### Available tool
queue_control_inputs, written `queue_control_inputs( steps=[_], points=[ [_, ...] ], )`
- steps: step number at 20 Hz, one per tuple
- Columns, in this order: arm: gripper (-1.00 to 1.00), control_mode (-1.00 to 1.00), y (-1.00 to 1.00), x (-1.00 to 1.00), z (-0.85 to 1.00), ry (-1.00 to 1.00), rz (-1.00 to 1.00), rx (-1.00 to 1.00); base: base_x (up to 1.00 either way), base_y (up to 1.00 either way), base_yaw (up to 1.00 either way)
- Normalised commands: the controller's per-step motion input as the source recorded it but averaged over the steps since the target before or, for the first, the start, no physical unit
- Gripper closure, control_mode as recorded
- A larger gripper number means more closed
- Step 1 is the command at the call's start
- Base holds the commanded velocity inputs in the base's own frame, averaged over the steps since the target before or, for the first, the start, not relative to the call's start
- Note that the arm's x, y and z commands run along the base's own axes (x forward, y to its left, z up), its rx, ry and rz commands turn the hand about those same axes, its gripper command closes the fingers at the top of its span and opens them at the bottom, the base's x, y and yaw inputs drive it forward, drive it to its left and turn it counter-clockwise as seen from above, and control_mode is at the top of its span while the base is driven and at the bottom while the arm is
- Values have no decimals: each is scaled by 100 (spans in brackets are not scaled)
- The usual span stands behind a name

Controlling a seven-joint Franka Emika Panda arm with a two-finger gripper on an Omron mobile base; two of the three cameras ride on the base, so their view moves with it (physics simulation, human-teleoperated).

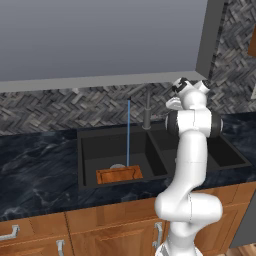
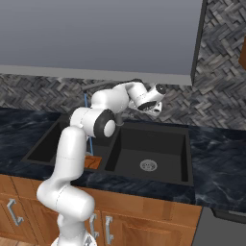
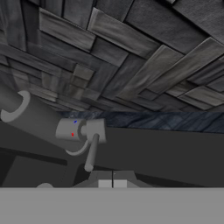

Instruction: Turn on the sink faucet with hot water and rinse the cutting board for ten seconds, then turn off the faucet. Push the cutting board to reach the water if necessary.

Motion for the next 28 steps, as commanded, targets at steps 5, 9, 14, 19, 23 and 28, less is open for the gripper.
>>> queue_control_inputs(
  steps=[5, 9, 14, 19, 23, 28],
  points=[
    [100, -100, 0, 0, 0, 0, 0, 0, 0, 0, 0],
    [100, -100, 0, 0, 0, 0, 0, 0, 0, 0, 0],
    [100, -100, 0, 0, 0, 0, 0, 0, 0, 0, 0],
    [100, -100, 0, 0, 0, 0, 0, 0, 0, 0, 0],
    [100, -100, 0, 0, 0, 0, 0, 0, 0, 0, 0],
    [100, -100, 0, 0, 0, 0, 0, 0, 0, 0, 0]
  ],
)
